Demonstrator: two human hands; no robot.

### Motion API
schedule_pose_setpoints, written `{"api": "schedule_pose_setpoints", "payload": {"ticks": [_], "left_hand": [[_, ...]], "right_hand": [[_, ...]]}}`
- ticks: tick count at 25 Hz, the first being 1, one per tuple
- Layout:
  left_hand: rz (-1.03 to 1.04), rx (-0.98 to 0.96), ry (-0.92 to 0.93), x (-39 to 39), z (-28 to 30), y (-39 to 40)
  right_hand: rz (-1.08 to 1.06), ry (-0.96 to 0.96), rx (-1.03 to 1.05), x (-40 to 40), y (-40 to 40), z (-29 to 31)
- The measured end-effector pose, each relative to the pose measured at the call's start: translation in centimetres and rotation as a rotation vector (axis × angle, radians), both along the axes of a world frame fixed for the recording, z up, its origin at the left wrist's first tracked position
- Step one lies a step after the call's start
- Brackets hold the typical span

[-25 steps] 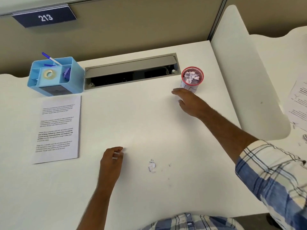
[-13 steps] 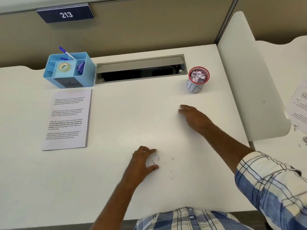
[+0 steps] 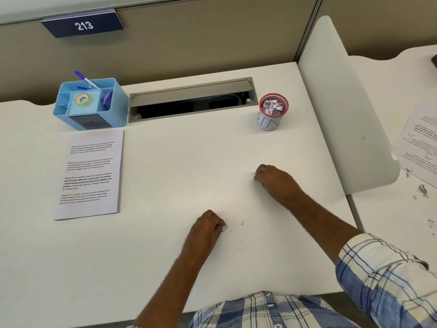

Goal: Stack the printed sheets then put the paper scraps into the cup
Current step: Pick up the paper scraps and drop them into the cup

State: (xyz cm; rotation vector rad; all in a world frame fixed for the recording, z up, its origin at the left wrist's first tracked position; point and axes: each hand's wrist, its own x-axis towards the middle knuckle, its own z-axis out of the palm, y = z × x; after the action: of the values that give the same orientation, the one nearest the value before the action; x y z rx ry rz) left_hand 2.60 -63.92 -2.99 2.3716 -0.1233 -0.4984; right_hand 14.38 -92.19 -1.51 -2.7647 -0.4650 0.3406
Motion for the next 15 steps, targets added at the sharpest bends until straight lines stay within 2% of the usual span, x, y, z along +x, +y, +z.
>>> {"api": "schedule_pose_setpoints", "payload": {"ticks": [5, 7, 11, 15], "left_hand": [[-0.027, 0.038, 0.016, 0.8, 0.2, -0.3], [-0.016, 0.019, 0.032, 1.2, 0.7, -0.5], [0.181, -0.117, 0.076, 2.9, 2.2, -0.4], [0.387, -0.271, 0.137, 6.5, 4.6, -0.7]], "right_hand": [[-0.032, -0.018, 0.051, 0.5, -0.5, -0.9], [-0.134, 0.001, 0.132, 0.9, -0.4, -0.5], [-0.289, -0.021, 0.367, 1.9, -0.9, 1.5], [-0.384, -0.102, 0.489, 3.8, -2.3, 3.9]]}}
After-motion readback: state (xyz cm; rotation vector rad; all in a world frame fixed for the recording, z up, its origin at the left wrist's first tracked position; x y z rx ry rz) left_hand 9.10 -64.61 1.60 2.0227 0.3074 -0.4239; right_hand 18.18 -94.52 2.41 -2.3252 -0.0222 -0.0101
